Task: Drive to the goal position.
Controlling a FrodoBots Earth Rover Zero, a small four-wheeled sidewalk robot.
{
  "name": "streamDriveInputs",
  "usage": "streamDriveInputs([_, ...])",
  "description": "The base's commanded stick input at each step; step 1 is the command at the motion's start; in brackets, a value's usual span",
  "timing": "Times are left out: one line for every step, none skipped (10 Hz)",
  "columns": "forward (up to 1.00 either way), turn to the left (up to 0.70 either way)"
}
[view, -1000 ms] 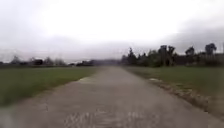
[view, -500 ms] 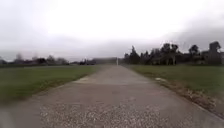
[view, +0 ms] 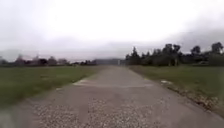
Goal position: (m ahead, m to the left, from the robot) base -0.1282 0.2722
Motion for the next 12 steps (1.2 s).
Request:
streamDriveInputs([0.85, 0.00])
streamDriveInputs([0.85, 0.00])
streamDriveInputs([0.85, -0.11])
streamDriveInputs([0.85, -0.26])
streamDriveInputs([0.85, -0.24])
streamDriveInputs([0.85, -0.10])
streamDriveInputs([0.85, 0.00])
streamDriveInputs([0.85, 0.00])
streamDriveInputs([0.85, 0.00])
streamDriveInputs([0.85, 0.00])
streamDriveInputs([0.85, 0.00])
streamDriveInputs([0.85, 0.00])
